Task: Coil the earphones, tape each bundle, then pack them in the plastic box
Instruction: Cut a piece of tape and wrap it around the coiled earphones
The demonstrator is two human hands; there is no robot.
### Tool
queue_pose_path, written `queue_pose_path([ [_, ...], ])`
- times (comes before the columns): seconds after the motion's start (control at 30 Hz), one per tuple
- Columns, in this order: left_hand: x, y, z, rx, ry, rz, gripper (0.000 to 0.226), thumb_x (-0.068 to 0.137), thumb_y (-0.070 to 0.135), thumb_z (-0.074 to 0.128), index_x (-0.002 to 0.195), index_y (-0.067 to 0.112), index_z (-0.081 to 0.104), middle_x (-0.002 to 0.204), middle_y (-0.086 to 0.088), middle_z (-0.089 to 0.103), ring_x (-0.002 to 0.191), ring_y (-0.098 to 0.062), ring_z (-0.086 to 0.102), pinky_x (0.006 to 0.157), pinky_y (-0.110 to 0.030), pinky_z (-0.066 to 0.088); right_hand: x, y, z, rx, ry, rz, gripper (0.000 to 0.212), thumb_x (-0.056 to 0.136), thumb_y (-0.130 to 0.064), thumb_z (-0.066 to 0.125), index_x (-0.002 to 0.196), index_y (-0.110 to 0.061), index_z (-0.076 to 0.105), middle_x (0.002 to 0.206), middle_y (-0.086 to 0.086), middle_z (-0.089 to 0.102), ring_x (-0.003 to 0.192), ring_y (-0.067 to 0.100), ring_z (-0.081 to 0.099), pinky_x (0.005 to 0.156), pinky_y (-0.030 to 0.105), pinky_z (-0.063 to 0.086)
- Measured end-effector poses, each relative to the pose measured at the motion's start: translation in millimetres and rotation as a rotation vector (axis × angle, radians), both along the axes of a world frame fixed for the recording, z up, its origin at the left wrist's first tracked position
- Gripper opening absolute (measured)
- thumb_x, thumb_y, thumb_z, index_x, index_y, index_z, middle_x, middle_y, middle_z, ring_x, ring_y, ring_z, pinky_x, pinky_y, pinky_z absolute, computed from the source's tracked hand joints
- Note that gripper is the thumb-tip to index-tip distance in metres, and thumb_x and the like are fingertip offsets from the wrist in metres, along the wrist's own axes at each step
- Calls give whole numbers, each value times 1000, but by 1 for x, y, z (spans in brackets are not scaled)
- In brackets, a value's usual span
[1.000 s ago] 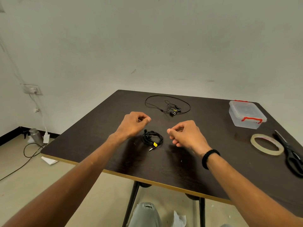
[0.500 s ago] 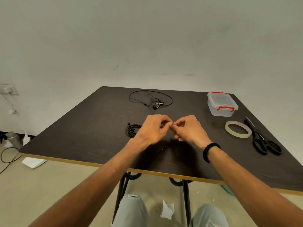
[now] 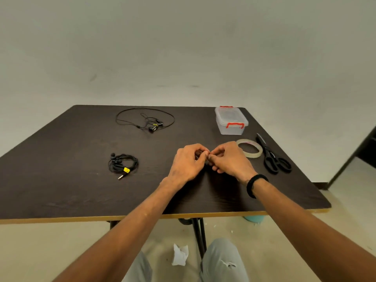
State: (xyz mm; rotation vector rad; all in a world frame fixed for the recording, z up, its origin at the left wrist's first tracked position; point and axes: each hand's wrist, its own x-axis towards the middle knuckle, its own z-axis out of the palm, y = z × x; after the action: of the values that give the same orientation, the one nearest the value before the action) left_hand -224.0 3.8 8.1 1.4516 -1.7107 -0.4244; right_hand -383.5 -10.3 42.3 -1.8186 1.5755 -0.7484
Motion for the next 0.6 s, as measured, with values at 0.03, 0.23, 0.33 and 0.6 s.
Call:
queue_pose_path([
  [0.03,-5,-3,-1,10,-15,5,16,97,30,64,104,28,78,91,11,78,85,-6,71,85,-34,59,-6,-1,0,-18,22,-3,9,98,-22,72,94,-18,79,75,4,80,70,17,79,72,36,68],
  [0.23,-35,-20,-3,53,-73,19,16,96,39,65,106,34,76,88,17,73,81,-4,67,84,-38,61,-53,-9,-2,-361,287,-141,5,92,-20,71,90,-19,76,90,0,78,89,20,73,86,36,59],
  [0.33,-43,-30,-2,114,-118,43,22,92,48,71,110,36,73,79,17,69,77,-1,65,83,-37,61,-76,-14,-2,-393,395,-188,21,92,-16,73,112,-18,77,116,5,75,110,26,69,94,41,58],
  [0.6,-75,-57,1,107,-255,45,52,85,63,72,128,33,69,87,13,69,97,-14,69,98,-44,53,-98,-35,-18,-349,426,-140,41,94,-22,78,134,-20,70,129,1,74,126,22,62,106,39,54],
])
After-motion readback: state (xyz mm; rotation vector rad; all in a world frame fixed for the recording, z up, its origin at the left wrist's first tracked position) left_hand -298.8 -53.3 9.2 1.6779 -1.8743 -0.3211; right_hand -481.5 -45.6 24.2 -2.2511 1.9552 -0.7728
